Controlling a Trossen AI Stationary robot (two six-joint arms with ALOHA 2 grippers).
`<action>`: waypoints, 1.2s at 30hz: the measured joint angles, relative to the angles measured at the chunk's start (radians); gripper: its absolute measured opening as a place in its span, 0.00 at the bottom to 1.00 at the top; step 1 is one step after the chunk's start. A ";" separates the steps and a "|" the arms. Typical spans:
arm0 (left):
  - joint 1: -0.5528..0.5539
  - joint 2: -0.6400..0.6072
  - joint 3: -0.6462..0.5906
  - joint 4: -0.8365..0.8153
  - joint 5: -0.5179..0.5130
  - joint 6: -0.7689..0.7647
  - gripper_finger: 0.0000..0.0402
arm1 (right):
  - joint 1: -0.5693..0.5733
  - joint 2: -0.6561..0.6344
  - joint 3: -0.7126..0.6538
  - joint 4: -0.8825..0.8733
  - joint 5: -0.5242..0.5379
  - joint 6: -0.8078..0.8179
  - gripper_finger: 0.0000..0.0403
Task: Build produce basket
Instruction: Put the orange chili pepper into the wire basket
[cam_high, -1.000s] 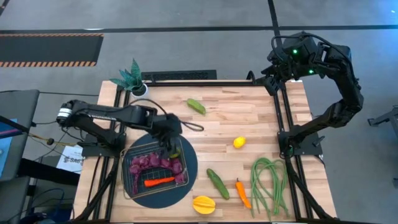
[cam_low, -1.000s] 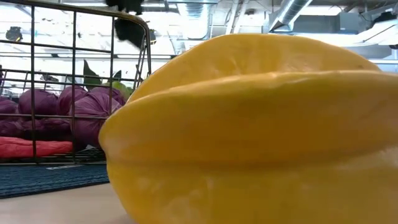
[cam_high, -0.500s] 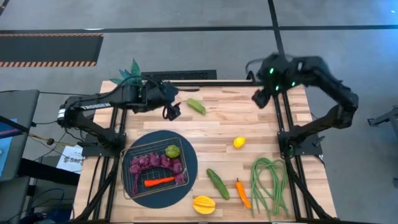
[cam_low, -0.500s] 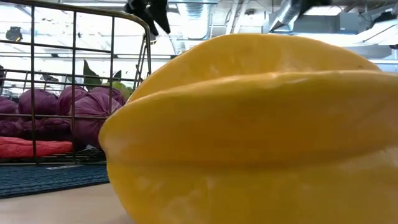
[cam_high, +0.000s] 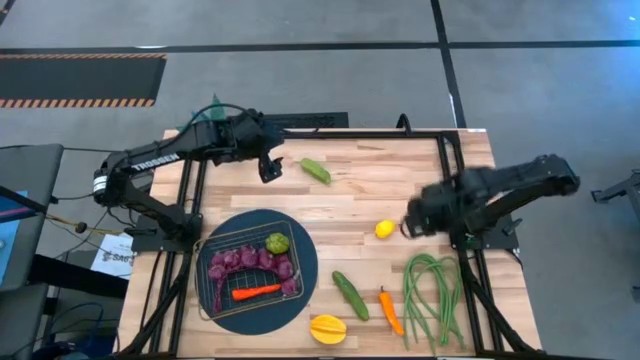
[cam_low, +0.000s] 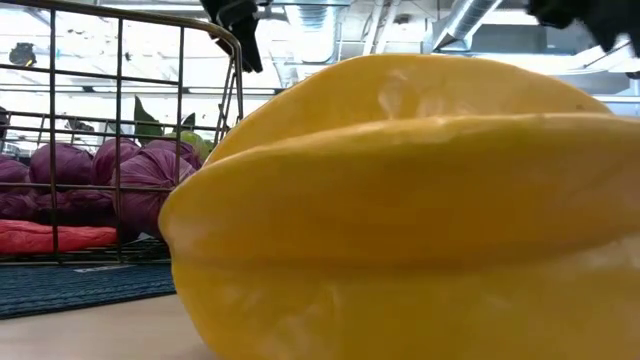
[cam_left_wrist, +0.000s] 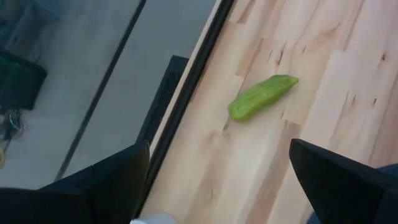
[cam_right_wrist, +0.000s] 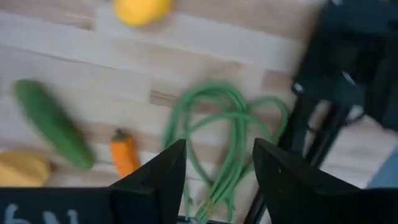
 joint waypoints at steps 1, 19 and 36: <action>0.007 0.000 0.000 0.004 0.011 0.014 0.92 | 0.044 0.006 -0.011 0.004 0.002 0.070 0.51; 0.041 0.000 -0.001 0.097 0.149 0.089 0.92 | 0.484 0.188 -0.058 0.209 -0.003 0.688 0.49; 0.041 0.000 -0.001 0.095 0.148 0.087 0.92 | 0.534 0.421 -0.058 0.397 -0.175 0.754 0.49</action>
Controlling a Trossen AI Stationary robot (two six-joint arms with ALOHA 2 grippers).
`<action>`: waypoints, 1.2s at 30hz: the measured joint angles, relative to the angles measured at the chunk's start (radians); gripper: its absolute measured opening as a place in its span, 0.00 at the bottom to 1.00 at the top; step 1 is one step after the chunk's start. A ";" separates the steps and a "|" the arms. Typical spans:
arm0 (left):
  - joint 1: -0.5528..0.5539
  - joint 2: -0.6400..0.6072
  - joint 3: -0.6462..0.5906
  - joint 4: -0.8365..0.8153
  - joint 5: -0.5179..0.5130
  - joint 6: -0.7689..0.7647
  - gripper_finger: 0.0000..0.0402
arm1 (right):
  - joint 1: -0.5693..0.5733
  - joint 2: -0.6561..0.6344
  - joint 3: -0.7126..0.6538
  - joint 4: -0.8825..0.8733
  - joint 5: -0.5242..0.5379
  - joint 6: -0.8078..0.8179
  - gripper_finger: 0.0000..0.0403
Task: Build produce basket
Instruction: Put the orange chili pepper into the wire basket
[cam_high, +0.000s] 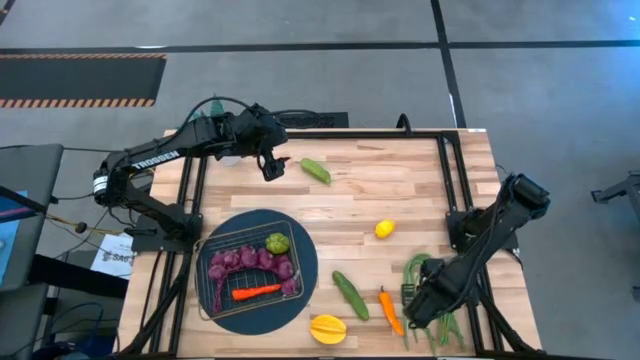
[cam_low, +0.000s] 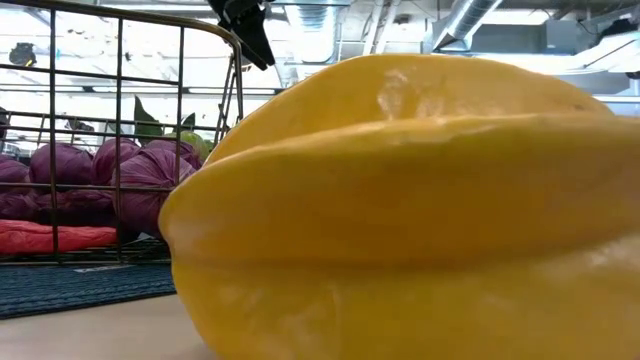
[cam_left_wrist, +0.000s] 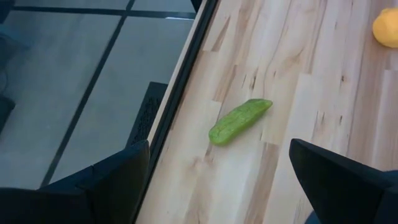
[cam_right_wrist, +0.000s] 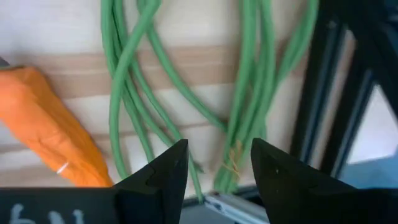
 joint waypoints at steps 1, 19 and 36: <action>0.000 0.000 0.000 0.000 0.000 0.000 0.92 | 0.000 0.017 0.000 0.012 -0.001 0.001 0.49; 0.000 0.000 0.000 -0.004 0.022 0.008 0.92 | -0.054 0.080 0.001 0.146 0.200 -0.053 0.48; 0.000 0.000 0.000 -0.006 0.025 0.025 0.92 | -0.131 0.130 0.000 0.384 0.205 -0.307 0.44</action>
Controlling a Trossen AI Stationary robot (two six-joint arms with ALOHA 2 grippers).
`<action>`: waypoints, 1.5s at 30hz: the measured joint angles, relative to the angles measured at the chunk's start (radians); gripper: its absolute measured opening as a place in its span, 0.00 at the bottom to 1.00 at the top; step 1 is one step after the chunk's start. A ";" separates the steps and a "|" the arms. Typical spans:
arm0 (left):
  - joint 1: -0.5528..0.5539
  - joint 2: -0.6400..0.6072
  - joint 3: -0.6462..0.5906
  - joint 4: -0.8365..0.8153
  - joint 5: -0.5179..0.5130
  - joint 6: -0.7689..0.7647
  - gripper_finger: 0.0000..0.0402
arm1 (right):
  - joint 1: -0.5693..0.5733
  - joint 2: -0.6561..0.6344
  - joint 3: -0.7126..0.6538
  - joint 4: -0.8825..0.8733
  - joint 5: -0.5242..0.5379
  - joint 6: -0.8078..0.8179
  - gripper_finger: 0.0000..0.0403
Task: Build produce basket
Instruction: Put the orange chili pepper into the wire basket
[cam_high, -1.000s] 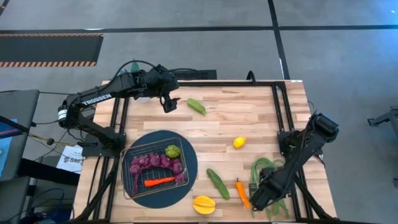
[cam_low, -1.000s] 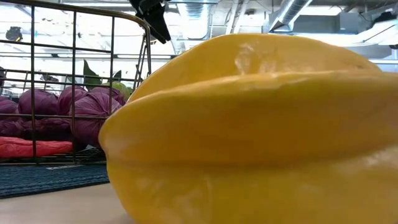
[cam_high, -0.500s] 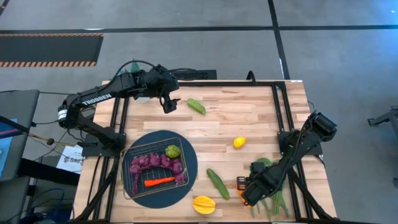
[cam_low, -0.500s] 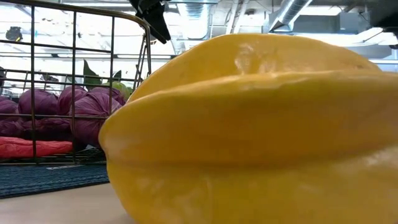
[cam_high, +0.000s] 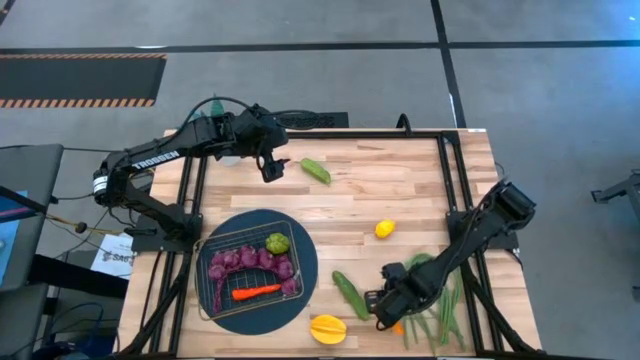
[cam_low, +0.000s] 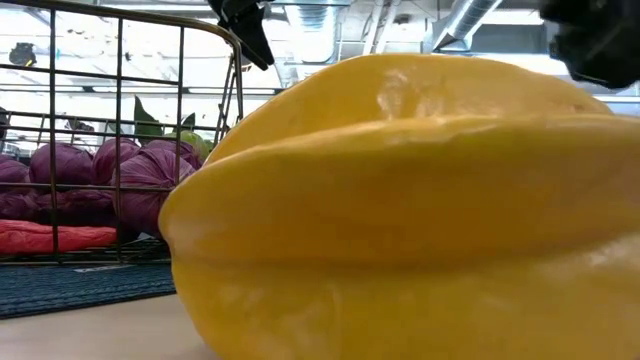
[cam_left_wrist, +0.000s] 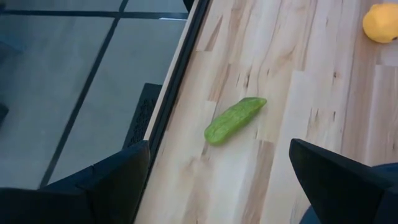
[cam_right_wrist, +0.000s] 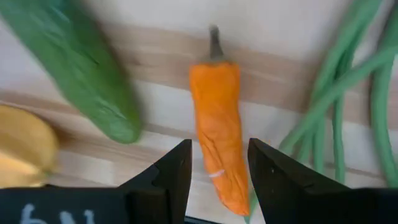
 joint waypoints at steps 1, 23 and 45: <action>0.000 0.000 0.000 -0.001 0.000 0.003 0.92 | 0.000 0.009 0.000 0.004 -0.015 0.001 0.44; 0.000 0.000 0.000 -0.006 0.000 0.010 0.92 | -0.036 0.124 0.003 0.094 -0.085 -0.034 0.40; 0.000 0.000 0.000 -0.001 0.000 0.009 0.92 | -0.158 0.071 0.005 0.011 -0.206 -0.267 0.40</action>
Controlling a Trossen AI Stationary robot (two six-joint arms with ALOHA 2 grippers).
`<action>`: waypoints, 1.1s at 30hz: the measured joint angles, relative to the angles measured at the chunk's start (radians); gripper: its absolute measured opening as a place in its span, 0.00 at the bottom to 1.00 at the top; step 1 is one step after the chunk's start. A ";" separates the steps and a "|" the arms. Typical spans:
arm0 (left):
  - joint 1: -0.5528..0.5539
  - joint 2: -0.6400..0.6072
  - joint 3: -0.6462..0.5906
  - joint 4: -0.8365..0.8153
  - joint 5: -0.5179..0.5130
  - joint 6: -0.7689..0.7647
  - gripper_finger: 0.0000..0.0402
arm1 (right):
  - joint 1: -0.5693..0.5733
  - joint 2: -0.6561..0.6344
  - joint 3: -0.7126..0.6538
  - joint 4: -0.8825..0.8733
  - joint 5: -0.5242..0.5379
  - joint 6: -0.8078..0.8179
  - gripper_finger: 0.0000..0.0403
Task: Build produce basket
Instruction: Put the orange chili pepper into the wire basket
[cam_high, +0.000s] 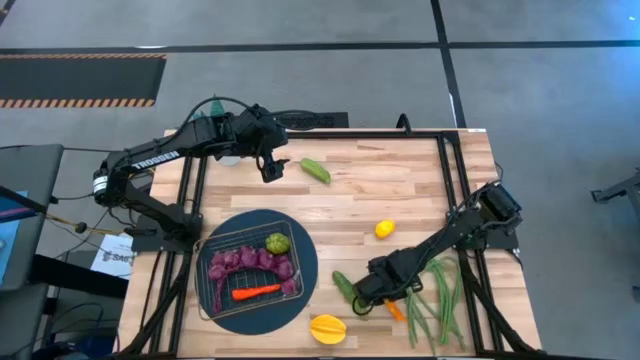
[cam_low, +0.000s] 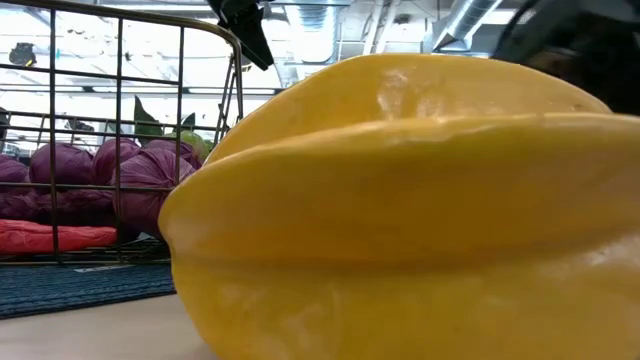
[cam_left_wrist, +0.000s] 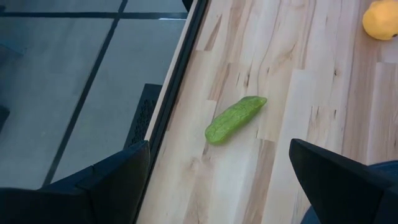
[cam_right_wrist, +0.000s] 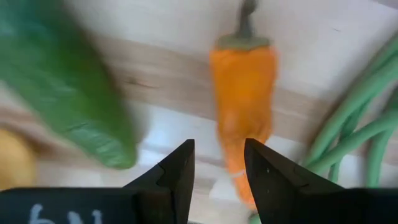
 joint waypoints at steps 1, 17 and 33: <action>0.000 0.000 0.000 0.001 0.000 0.000 0.92 | -0.006 -0.006 0.001 0.007 0.001 -0.007 0.40; 0.000 0.000 0.000 0.003 0.000 0.001 0.92 | -0.027 -0.051 0.003 -0.010 0.026 -0.039 0.48; 0.000 0.000 0.000 0.003 -0.001 -0.008 0.92 | -0.018 -0.015 0.002 -0.081 0.002 -0.066 0.63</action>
